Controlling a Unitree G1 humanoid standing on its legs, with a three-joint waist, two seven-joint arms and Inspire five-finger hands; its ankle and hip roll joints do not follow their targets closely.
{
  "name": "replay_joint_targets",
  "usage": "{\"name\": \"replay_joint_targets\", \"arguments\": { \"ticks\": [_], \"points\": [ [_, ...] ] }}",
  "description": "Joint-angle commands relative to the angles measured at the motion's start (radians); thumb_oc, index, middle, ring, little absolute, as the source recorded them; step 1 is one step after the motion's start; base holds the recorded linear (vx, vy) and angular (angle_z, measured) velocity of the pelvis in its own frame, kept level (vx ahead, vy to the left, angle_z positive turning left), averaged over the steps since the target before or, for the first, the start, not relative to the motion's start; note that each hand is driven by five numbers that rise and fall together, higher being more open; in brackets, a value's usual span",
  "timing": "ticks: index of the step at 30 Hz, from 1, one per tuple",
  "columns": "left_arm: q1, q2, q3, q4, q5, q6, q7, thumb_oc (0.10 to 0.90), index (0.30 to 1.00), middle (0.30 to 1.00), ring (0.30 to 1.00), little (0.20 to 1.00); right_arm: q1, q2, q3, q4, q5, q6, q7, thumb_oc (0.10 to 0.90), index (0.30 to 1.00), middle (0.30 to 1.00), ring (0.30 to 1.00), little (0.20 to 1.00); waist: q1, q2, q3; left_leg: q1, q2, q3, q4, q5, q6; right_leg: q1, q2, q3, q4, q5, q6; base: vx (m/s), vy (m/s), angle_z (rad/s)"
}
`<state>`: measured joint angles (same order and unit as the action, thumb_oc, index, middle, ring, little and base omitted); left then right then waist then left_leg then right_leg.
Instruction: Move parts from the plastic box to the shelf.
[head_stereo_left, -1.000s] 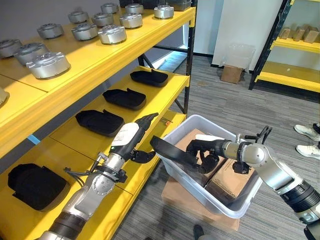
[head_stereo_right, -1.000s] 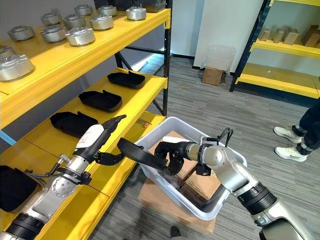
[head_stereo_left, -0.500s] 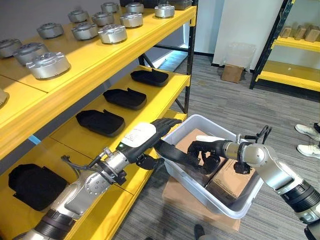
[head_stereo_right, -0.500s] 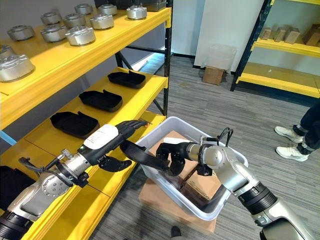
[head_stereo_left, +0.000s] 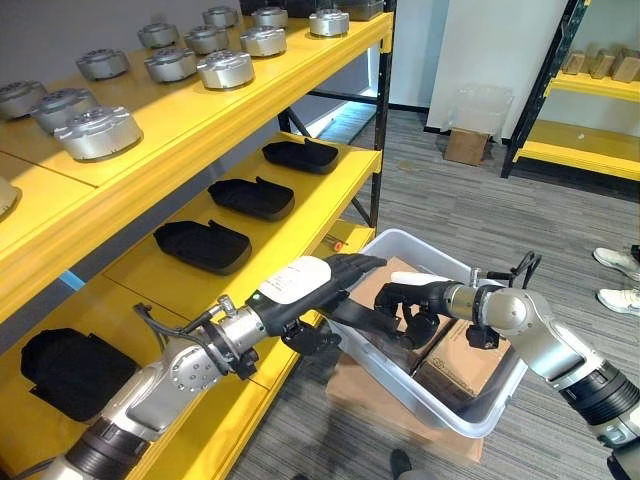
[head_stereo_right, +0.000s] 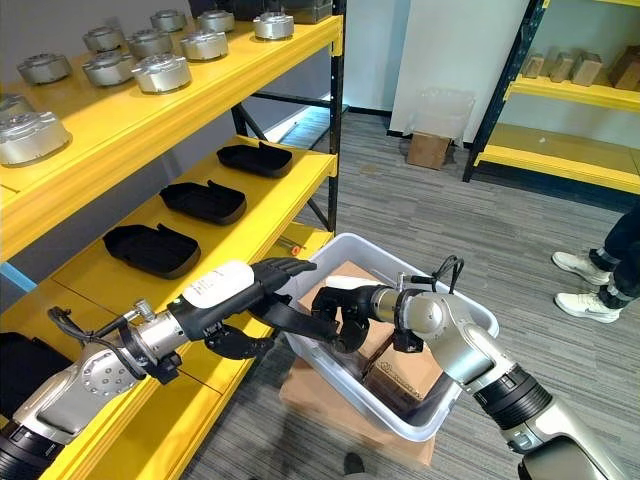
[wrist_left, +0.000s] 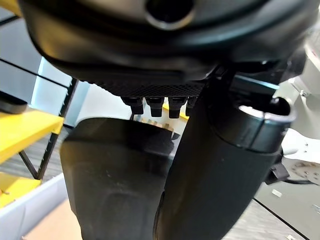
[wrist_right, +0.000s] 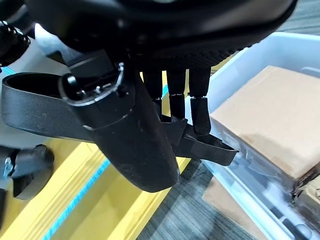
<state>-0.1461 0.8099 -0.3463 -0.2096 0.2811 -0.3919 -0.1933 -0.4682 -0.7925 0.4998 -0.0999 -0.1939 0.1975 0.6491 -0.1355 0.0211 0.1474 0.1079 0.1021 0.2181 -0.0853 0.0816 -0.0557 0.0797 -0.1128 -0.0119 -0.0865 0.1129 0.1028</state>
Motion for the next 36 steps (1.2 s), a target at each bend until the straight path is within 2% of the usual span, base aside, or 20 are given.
{"name": "replay_joint_targets", "arguments": {
  "ticks": [1, 8, 11, 15, 16, 17, 23, 28, 36],
  "points": [
    [-0.137, 0.033, -0.016, -0.049, -0.028, -0.031, 0.044, 0.900, 1.000, 1.000, 1.000, 1.000, -0.111, 0.013, -0.027, -0.025, 0.022, -0.086, -0.062, 0.400, 0.300, 0.300, 0.300, 0.300, 0.013, -0.013, -0.054, 0.053, -0.021, -0.022, 0.004, -0.166, 0.051, -0.007, -0.011, 0.012, 0.023, -0.073, 0.040, 0.00, 0.000, 0.00],
    [-0.170, 0.030, -0.086, -0.001, 0.052, 0.049, 0.025, 0.900, 1.000, 1.000, 1.000, 1.000, -0.151, 0.028, 0.004, -0.013, 0.017, -0.085, -0.048, 0.400, 0.300, 0.300, 0.300, 0.300, 0.005, -0.007, -0.056, 0.056, -0.020, -0.013, 0.005, -0.165, 0.050, -0.007, -0.010, 0.015, 0.023, -0.073, 0.041, 0.00, 0.000, 0.00],
    [-0.183, 0.026, -0.118, 0.039, 0.111, 0.116, 0.041, 0.900, 1.000, 1.000, 1.000, 1.000, -0.173, 0.035, 0.020, 0.005, 0.021, -0.088, -0.048, 0.400, 0.300, 0.300, 0.300, 0.300, 0.003, -0.006, -0.058, 0.057, -0.019, -0.012, 0.005, -0.165, 0.049, -0.007, -0.010, 0.015, 0.023, -0.074, 0.040, 0.00, 0.000, 0.00],
    [-0.189, 0.023, -0.139, 0.089, 0.203, 0.177, 0.100, 0.900, 1.000, 1.000, 1.000, 1.000, -0.188, 0.044, 0.027, 0.015, 0.021, -0.089, -0.049, 0.400, 0.300, 0.300, 0.300, 0.300, 0.001, -0.006, -0.059, 0.057, -0.019, -0.011, 0.005, -0.165, 0.049, -0.007, -0.009, 0.015, 0.024, -0.075, 0.040, 0.00, 0.000, 0.00],
    [-0.195, 0.012, -0.151, 0.157, 0.276, 0.240, 0.178, 0.900, 1.000, 1.000, 1.000, 1.000, -0.207, 0.057, 0.036, 0.031, 0.023, -0.090, -0.047, 0.400, 0.300, 0.300, 0.300, 0.300, 0.000, -0.007, -0.062, 0.057, -0.018, -0.008, 0.004, -0.165, 0.048, -0.009, -0.008, 0.017, 0.024, -0.076, 0.040, 0.00, 0.000, 0.00],
    [-0.198, 0.006, -0.153, 0.177, 0.299, 0.267, 0.199, 0.900, 1.000, 1.000, 1.000, 1.000, -0.215, 0.059, 0.040, 0.033, 0.025, -0.086, -0.048, 0.400, 0.300, 0.300, 0.300, 0.300, 0.001, -0.008, -0.061, 0.057, -0.018, -0.009, 0.004, -0.165, 0.048, -0.009, -0.008, 0.019, 0.024, -0.076, 0.039, 0.00, 0.000, 0.00],
    [-0.206, -0.056, -0.138, 0.283, 0.377, 0.376, 0.324, 0.900, 1.000, 1.000, 1.000, 1.000, -0.233, 0.093, 0.048, 0.054, 0.016, -0.073, -0.052, 0.400, 0.300, 0.300, 0.300, 0.300, 0.004, -0.017, -0.063, 0.059, -0.017, -0.009, 0.003, -0.167, 0.047, -0.007, -0.005, 0.020, 0.025, -0.079, 0.037, 0.00, 0.000, 0.00],
    [-0.198, -0.093, -0.123, 0.308, 0.383, 0.378, 0.321, 0.900, 1.000, 1.000, 1.000, 1.000, -0.239, 0.104, 0.044, 0.068, 0.014, -0.073, -0.056, 0.400, 0.300, 0.300, 0.300, 0.300, 0.008, -0.022, -0.062, 0.058, -0.016, -0.011, 0.004, -0.166, 0.046, -0.007, -0.004, 0.019, 0.028, -0.081, 0.035, 0.00, 0.000, 0.00],
    [-0.205, -0.118, -0.145, 0.295, 0.370, 0.323, 0.292, 0.900, 1.000, 1.000, 1.000, 1.000, -0.243, 0.108, 0.037, 0.067, 0.019, -0.070, -0.044, 0.400, 0.300, 0.300, 0.300, 0.300, 0.007, -0.027, -0.065, 0.056, -0.014, -0.009, 0.006, -0.169, 0.044, -0.009, -0.002, 0.022, 0.031, -0.083, 0.035, 0.00, 0.000, 0.00]
  ]
}}
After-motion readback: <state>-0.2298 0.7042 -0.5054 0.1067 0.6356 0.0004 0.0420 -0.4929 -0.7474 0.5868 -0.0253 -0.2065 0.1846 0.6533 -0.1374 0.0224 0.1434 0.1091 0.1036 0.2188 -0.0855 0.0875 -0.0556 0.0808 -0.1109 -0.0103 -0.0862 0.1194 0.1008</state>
